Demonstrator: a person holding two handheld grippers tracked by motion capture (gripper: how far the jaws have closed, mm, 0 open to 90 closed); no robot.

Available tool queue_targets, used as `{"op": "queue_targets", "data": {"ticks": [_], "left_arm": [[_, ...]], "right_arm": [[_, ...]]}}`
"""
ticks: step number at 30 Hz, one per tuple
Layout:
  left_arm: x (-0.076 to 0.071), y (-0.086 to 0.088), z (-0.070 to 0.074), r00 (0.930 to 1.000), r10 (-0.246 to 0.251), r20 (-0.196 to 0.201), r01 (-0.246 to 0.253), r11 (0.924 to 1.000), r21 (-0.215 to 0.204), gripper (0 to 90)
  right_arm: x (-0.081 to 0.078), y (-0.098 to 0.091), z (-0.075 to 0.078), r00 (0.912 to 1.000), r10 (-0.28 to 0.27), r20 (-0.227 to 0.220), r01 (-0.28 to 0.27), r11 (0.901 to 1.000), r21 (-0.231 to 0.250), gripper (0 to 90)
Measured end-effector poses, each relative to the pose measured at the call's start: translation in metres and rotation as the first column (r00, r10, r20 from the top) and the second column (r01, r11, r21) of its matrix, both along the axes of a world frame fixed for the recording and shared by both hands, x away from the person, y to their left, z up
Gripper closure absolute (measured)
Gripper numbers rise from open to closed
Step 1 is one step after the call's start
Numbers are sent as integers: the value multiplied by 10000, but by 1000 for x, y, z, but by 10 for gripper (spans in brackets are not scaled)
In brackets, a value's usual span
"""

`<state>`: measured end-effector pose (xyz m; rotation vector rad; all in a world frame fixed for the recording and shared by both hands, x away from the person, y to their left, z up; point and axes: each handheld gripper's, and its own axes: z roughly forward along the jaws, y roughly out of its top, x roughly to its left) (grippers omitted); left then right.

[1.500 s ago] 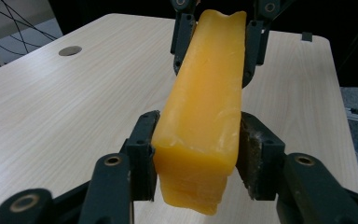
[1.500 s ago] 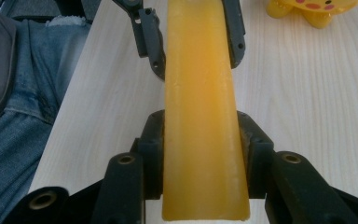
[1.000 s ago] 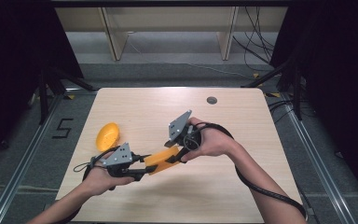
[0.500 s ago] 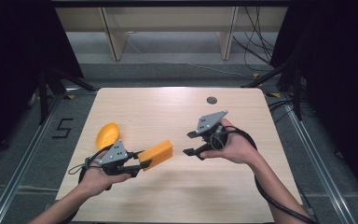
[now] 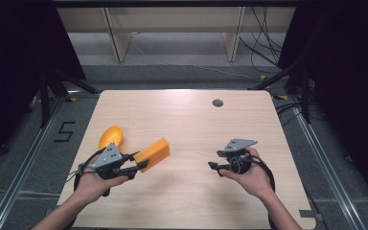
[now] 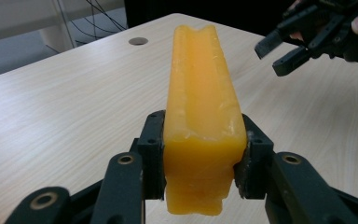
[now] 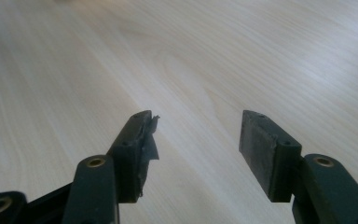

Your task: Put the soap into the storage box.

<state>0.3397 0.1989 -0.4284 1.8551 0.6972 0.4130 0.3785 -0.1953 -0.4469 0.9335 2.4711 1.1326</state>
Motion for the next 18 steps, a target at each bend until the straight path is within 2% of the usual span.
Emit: {"op": "queue_targets", "data": {"ticks": [1,2,3,4,7,13,14,18], "left_arm": [[-1,1,1,9999,147,-16,-148,9999,-79,604],[-1,3,2,9995,303,-9,-303,9995,-85,604],[-1,4,2,9994,330,42,-329,9994,-128,604],[-1,5,3,9985,546,-29,-546,9984,-145,604],[-1,7,2,9967,804,-82,-804,9967,-107,604],[0,11,-1,9928,1193,-113,-1194,9928,-84,604],[0,11,-1,9915,1291,-162,-1293,9915,-131,604],[0,12,-1,9894,1452,-58,-1453,9893,-150,604]], "right_arm": [[-3,-2,-1,9997,-259,-46,259,9997,30,454],[-3,-3,-3,9990,-390,213,388,9992,98,454],[-5,-4,-3,9983,-509,284,508,9987,73,454],[-7,-4,-3,9974,-690,217,688,9976,106,454],[-8,-7,-2,9958,-789,466,780,9967,210,453],[-9,-10,-2,9928,-1086,501,1072,9937,314,453],[-9,-12,-1,9914,-1249,384,1236,9917,347,453],[-8,-15,-3,9863,-1597,421,1579,9865,431,450]]}}
